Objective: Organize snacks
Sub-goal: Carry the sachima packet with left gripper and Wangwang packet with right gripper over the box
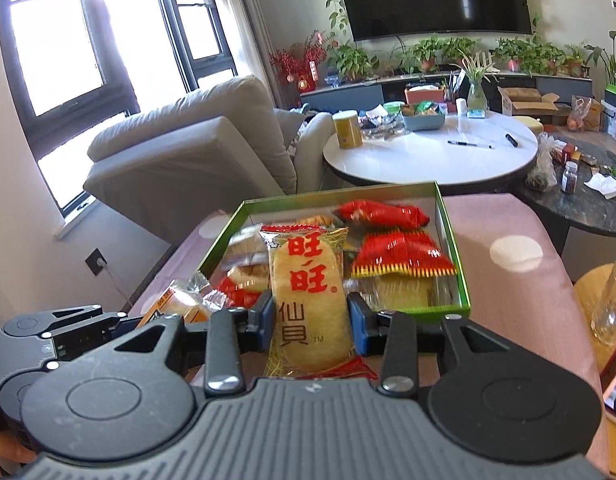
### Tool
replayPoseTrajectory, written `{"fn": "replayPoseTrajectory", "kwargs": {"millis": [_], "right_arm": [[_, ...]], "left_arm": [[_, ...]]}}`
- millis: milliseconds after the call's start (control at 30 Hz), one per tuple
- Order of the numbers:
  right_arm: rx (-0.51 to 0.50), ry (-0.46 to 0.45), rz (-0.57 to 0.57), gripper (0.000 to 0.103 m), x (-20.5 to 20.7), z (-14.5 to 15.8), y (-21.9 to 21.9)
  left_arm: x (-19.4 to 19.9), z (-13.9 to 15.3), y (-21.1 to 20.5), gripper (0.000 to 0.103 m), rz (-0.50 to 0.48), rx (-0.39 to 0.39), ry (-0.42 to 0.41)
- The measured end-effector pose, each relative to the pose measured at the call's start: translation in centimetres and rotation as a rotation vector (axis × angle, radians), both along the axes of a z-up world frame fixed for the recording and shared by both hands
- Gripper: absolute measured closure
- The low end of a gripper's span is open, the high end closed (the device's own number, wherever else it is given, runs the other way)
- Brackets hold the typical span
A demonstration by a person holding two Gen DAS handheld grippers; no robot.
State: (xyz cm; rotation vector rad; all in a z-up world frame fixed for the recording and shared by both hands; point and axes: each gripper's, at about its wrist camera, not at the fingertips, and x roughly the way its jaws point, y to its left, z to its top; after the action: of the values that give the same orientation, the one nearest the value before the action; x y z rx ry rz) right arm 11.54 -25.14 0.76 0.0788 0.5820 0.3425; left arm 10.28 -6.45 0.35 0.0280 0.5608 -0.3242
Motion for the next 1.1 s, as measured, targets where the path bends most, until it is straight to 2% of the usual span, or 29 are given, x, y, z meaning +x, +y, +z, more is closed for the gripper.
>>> {"fn": "replayPoseTrajectory", "kwargs": {"millis": [600,1100], "right_arm": [[0.092,0.022,-0.048,0.025,5.2,0.5,0.0],[0.109,0.072,-0.073,0.025,8.5,-0.6,-0.3]], "left_arm": [[6.5,1.2,-0.3,0.063,0.059,-0.001,-0.011],[10.7,-0.3,-1.3,0.063,0.076,0.012,0.030]]}}
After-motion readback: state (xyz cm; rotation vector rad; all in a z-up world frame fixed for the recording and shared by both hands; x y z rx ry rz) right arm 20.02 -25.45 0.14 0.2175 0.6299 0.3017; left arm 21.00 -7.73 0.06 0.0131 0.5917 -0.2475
